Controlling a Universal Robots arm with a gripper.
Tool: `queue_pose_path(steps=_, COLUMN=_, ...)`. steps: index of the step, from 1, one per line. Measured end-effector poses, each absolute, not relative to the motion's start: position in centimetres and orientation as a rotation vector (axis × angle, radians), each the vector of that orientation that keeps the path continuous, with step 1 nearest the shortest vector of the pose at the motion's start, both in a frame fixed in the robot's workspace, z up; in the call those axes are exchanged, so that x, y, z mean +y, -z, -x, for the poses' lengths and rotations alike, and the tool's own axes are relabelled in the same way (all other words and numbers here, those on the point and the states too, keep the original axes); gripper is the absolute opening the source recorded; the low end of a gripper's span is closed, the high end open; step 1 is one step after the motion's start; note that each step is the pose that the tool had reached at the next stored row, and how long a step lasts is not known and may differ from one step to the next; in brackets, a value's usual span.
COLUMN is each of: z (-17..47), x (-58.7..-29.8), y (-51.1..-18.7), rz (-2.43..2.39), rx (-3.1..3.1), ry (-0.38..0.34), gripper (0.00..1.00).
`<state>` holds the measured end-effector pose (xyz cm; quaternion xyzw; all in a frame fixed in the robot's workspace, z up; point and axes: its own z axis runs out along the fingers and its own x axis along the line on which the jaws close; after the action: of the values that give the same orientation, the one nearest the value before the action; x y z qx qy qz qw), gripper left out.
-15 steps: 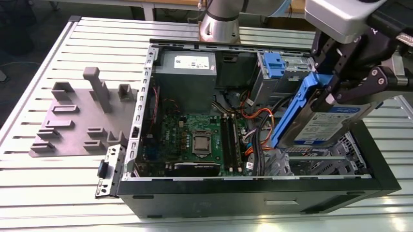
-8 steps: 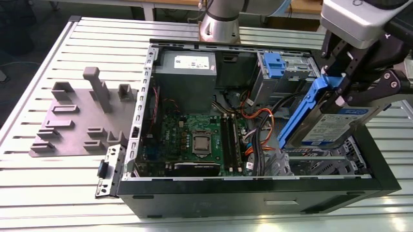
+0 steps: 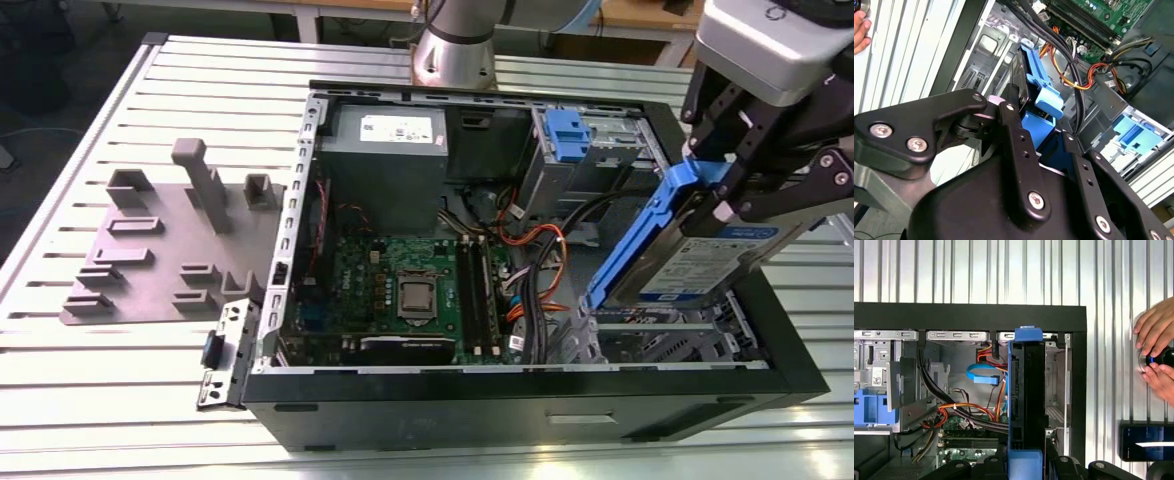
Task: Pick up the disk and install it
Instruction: 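Insert the disk into the insertion slot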
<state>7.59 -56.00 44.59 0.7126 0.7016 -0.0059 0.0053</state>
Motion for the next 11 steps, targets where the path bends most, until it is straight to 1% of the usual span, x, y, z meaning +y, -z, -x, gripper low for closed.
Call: queue_pose_path(steps=11, z=-8.10, x=-56.02, y=-44.13, rz=-2.231, rx=2.196, ry=0.019, gripper=0.36)
